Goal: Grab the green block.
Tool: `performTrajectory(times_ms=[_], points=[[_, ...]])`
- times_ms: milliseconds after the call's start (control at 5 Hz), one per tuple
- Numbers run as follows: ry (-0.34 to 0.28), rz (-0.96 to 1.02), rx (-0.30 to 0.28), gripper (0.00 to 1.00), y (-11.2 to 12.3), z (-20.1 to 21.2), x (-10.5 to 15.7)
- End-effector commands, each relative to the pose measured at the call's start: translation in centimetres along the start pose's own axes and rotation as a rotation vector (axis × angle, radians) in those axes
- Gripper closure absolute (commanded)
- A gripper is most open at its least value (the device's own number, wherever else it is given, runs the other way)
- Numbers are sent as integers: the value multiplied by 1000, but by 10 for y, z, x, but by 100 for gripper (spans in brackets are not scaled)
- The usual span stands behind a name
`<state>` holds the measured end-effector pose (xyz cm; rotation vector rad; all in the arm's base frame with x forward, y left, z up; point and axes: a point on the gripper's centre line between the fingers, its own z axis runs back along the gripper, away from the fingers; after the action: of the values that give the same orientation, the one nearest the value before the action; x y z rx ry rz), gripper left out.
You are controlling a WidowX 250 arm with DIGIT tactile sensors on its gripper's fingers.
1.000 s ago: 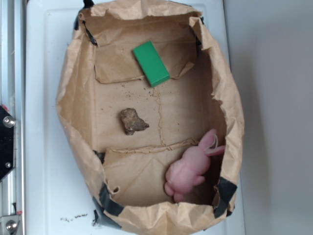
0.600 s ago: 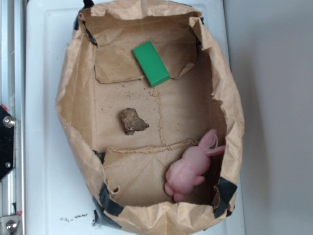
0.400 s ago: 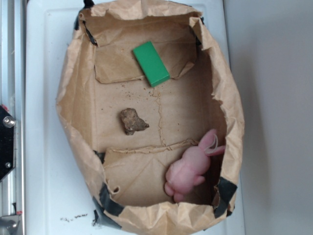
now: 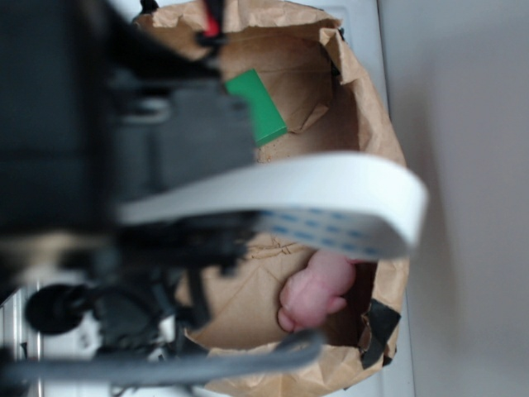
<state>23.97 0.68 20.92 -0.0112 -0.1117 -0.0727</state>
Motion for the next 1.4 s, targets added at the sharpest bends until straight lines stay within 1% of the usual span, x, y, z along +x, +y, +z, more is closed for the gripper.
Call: performTrajectory(times_ms=[0,200,400,800,1000,1200], points=[[-113,-477,26,0,17,-16,18],[-123,-624,76,0,22,-28,18],[-92,-646,117,0,25,-42,18],[-62,-693,116,0,26,-74,22],[-66,-723,79,0,28,-83,21],[-86,-728,117,0,20,-85,10]])
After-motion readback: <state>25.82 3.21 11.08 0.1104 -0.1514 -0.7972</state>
